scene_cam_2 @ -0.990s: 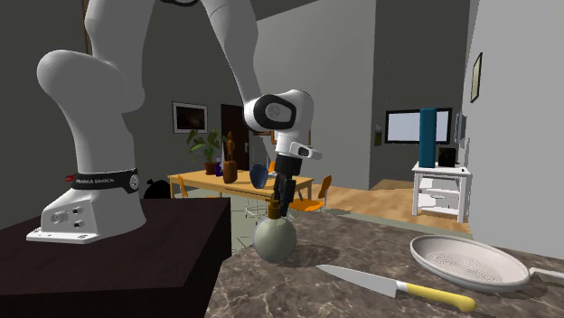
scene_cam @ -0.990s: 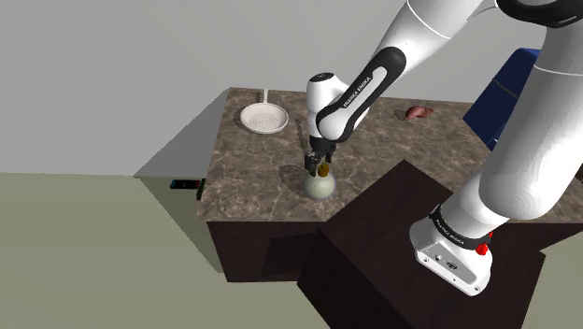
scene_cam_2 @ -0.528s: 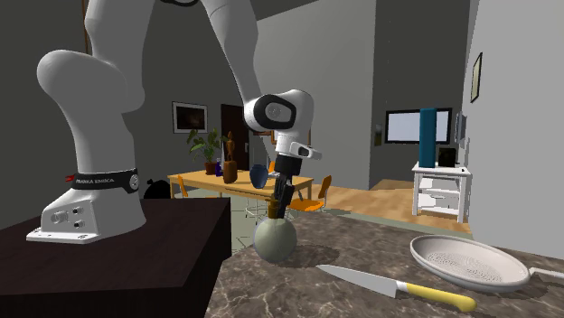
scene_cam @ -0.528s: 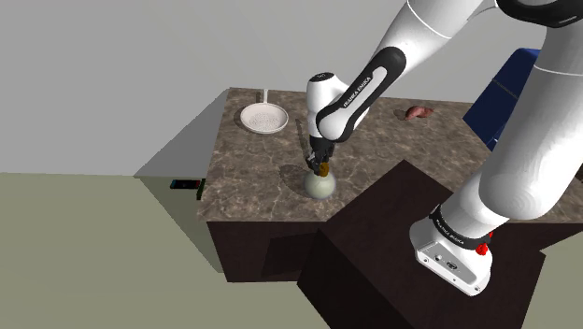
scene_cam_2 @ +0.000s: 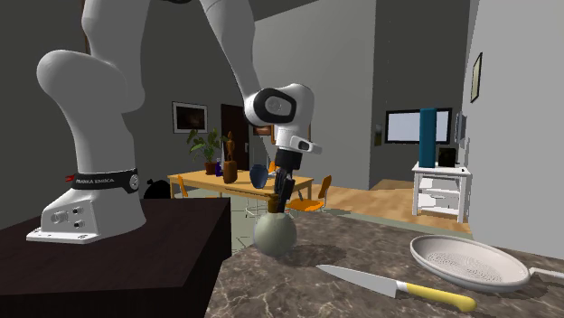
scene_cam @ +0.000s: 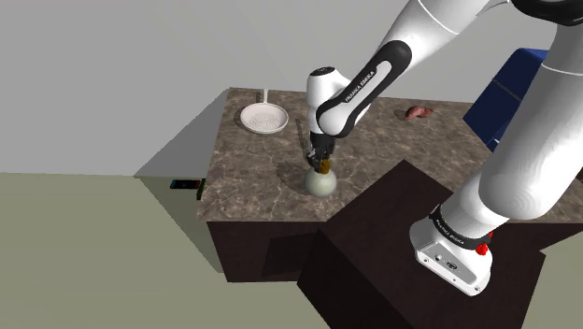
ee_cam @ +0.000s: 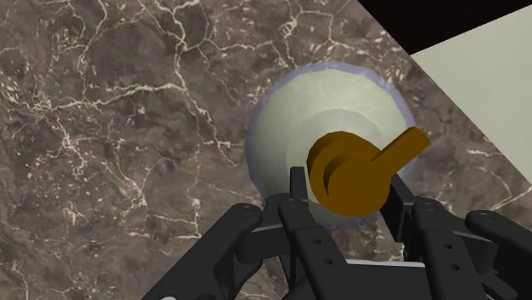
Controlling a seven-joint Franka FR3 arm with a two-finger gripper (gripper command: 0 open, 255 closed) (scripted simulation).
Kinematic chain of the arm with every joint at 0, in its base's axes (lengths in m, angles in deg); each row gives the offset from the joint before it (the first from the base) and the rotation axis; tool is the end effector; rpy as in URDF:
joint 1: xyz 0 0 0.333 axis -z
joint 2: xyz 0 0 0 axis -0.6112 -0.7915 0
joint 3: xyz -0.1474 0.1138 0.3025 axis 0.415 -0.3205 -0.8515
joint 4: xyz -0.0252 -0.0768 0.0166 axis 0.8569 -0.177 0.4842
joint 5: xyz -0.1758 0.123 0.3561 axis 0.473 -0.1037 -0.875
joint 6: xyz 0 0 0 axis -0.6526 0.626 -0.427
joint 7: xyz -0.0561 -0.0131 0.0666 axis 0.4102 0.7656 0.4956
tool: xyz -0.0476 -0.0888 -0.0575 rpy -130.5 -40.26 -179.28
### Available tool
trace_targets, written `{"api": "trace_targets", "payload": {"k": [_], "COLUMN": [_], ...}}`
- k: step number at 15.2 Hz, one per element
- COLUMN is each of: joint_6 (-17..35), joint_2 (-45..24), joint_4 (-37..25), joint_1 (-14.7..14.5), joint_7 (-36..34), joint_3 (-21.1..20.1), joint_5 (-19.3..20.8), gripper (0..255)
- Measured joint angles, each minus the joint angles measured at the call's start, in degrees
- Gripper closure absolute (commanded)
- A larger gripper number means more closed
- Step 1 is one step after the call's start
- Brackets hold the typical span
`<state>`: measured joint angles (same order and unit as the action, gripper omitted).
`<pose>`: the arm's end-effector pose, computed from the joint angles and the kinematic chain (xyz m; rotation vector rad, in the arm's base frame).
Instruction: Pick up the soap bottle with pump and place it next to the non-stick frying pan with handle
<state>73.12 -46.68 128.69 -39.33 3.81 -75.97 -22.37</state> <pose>0.4628 0.0871 0.1824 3.0702 0.1891 -0.3122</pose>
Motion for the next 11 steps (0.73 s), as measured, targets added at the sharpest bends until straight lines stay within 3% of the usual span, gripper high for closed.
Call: {"api": "trace_targets", "payload": {"k": [11], "joint_6": [-8.2], "joint_2": [8.7], "joint_4": [0.3], "joint_1": [0.5], "joint_7": [2.2], "joint_3": [-1.1], "joint_5": [-2.9], "gripper": [255]}}
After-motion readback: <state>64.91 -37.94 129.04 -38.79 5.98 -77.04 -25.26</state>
